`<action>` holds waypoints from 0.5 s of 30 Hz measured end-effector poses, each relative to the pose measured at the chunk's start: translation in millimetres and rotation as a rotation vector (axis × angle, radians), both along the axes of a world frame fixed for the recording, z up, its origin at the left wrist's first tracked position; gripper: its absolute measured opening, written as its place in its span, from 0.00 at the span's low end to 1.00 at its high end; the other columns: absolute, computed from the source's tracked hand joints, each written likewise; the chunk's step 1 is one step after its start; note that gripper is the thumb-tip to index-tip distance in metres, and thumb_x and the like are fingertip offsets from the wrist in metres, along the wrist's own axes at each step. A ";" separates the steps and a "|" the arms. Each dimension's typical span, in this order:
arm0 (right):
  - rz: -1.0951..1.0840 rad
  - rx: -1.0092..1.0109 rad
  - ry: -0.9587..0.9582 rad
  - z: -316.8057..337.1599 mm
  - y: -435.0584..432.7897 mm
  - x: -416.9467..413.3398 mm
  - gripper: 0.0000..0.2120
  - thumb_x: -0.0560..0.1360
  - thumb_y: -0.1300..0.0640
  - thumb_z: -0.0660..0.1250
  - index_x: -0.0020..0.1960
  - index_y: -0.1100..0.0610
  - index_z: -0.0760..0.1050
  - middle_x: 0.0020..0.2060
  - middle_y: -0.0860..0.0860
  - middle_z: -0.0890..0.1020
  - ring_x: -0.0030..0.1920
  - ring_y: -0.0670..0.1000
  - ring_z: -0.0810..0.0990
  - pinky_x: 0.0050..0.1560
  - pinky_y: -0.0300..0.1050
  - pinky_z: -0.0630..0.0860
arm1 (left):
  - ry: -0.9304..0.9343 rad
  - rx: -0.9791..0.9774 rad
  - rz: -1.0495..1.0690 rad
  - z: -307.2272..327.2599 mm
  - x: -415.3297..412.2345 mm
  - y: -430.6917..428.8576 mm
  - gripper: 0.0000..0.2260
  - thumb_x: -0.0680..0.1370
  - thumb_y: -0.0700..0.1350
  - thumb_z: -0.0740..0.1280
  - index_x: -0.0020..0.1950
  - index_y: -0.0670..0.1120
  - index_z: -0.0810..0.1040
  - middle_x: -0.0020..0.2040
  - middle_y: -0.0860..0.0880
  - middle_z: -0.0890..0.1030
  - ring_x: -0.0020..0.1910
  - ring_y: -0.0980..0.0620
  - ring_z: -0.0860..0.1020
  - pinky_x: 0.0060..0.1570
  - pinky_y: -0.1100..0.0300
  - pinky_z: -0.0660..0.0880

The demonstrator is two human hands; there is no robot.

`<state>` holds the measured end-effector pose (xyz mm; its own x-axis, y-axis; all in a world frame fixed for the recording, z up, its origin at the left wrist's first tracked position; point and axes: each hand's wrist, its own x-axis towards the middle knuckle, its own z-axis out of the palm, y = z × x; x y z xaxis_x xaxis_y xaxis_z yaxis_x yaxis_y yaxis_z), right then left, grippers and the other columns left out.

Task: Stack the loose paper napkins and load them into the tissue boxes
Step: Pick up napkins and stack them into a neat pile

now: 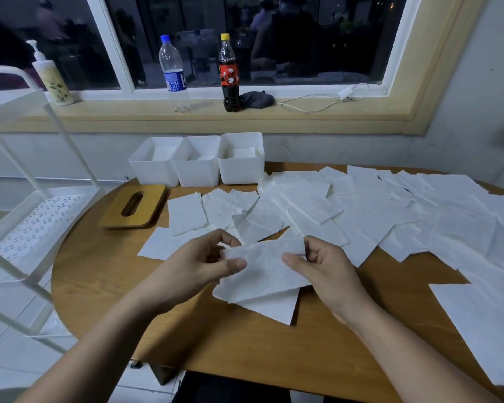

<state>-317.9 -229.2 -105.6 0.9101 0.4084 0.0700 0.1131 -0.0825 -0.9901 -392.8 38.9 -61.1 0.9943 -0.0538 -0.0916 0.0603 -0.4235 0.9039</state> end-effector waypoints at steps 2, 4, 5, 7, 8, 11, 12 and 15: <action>-0.005 0.039 0.072 3.5 -1.8 0.8 0.08 0.81 0.56 0.75 0.57 0.59 0.84 0.51 0.57 0.89 0.55 0.59 0.88 0.63 0.64 0.82 | 0.027 -0.044 0.069 -7.0 2.3 2.5 0.10 0.80 0.51 0.77 0.59 0.52 0.83 0.44 0.46 0.84 0.42 0.50 0.80 0.47 0.52 0.77; 0.014 0.008 0.102 5.5 -2.1 -0.7 0.07 0.80 0.59 0.75 0.57 0.57 0.82 0.50 0.54 0.90 0.54 0.55 0.89 0.62 0.62 0.83 | 0.063 -0.097 0.191 -12.7 5.0 3.0 0.07 0.79 0.45 0.78 0.56 0.49 0.85 0.43 0.49 0.85 0.42 0.51 0.81 0.47 0.53 0.78; 0.022 -0.017 0.107 6.0 -2.2 -1.7 0.07 0.80 0.58 0.75 0.58 0.57 0.81 0.49 0.53 0.90 0.53 0.55 0.90 0.61 0.61 0.83 | 0.087 -0.124 0.245 -15.7 6.9 4.1 0.06 0.79 0.44 0.78 0.54 0.47 0.85 0.44 0.50 0.86 0.43 0.50 0.82 0.47 0.53 0.78; 0.024 -0.088 0.098 6.7 -1.2 -2.8 0.06 0.81 0.58 0.74 0.56 0.57 0.80 0.47 0.52 0.90 0.48 0.55 0.90 0.55 0.59 0.85 | 0.136 -0.152 0.321 -19.0 10.8 5.4 0.06 0.78 0.45 0.79 0.52 0.46 0.86 0.46 0.49 0.88 0.48 0.48 0.84 0.50 0.52 0.80; 0.027 -0.135 0.089 6.8 -1.3 -2.8 0.05 0.81 0.58 0.74 0.55 0.57 0.80 0.45 0.52 0.90 0.44 0.55 0.89 0.50 0.58 0.83 | 0.152 -0.146 0.342 -21.0 13.0 6.3 0.06 0.78 0.46 0.79 0.51 0.46 0.87 0.47 0.50 0.88 0.50 0.47 0.85 0.52 0.51 0.81; 0.060 -0.253 0.074 7.1 -1.6 -3.2 0.06 0.80 0.57 0.74 0.55 0.55 0.78 0.42 0.51 0.90 0.31 0.54 0.83 0.39 0.53 0.78 | 0.154 -0.046 0.367 -25.1 18.7 5.3 0.05 0.77 0.48 0.80 0.50 0.49 0.88 0.46 0.53 0.88 0.51 0.50 0.85 0.52 0.51 0.82; 0.072 -0.298 0.070 7.4 -1.6 -3.2 0.08 0.80 0.56 0.74 0.55 0.54 0.76 0.41 0.50 0.90 0.30 0.54 0.81 0.37 0.51 0.76 | 0.147 0.009 0.365 -26.1 20.1 4.6 0.05 0.77 0.49 0.80 0.49 0.50 0.88 0.46 0.54 0.88 0.49 0.51 0.85 0.48 0.53 0.83; 0.090 -0.408 0.045 9.4 0.7 -4.1 0.15 0.78 0.55 0.75 0.59 0.48 0.71 0.36 0.53 0.87 0.26 0.50 0.79 0.31 0.45 0.73 | 0.139 0.156 0.332 -27.1 22.4 3.2 0.05 0.77 0.52 0.80 0.49 0.52 0.87 0.45 0.53 0.88 0.47 0.53 0.85 0.42 0.58 0.82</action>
<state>-322.0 -228.4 -96.2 0.8680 0.4724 -0.1529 0.0952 -0.4605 -0.8825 -370.4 42.2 -88.2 0.9328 0.2940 -0.2083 0.3346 -0.4922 0.8036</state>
